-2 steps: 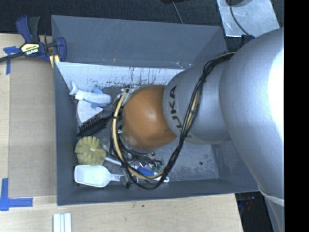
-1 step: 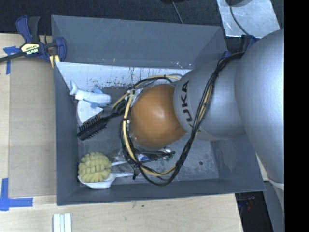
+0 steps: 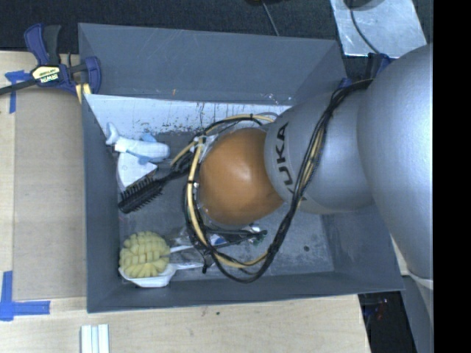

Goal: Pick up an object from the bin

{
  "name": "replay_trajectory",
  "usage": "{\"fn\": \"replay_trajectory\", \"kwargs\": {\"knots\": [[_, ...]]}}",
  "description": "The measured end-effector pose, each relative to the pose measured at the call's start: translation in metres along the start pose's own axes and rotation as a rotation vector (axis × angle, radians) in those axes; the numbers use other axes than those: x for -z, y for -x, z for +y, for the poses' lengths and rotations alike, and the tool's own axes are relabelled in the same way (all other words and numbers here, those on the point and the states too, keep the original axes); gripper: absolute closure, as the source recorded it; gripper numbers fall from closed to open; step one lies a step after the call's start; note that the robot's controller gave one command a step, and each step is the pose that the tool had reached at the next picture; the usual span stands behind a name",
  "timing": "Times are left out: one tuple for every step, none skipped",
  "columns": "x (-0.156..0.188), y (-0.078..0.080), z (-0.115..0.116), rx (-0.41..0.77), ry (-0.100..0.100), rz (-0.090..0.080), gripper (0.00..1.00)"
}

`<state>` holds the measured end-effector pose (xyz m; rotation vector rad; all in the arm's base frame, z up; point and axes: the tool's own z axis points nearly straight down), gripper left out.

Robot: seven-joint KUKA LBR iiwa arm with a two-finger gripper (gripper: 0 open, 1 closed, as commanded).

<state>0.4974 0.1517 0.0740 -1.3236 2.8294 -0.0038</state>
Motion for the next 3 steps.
{"fn": "replay_trajectory", "kwargs": {"knots": [[0.022, -0.001, 0.001, -0.001, 0.002, 0.003, 1.0], [0.038, 0.0, 0.0, -0.003, 0.001, 0.0, 1.0], [0.083, -0.001, 0.001, -0.004, 0.005, 0.004, 1.0]]}}
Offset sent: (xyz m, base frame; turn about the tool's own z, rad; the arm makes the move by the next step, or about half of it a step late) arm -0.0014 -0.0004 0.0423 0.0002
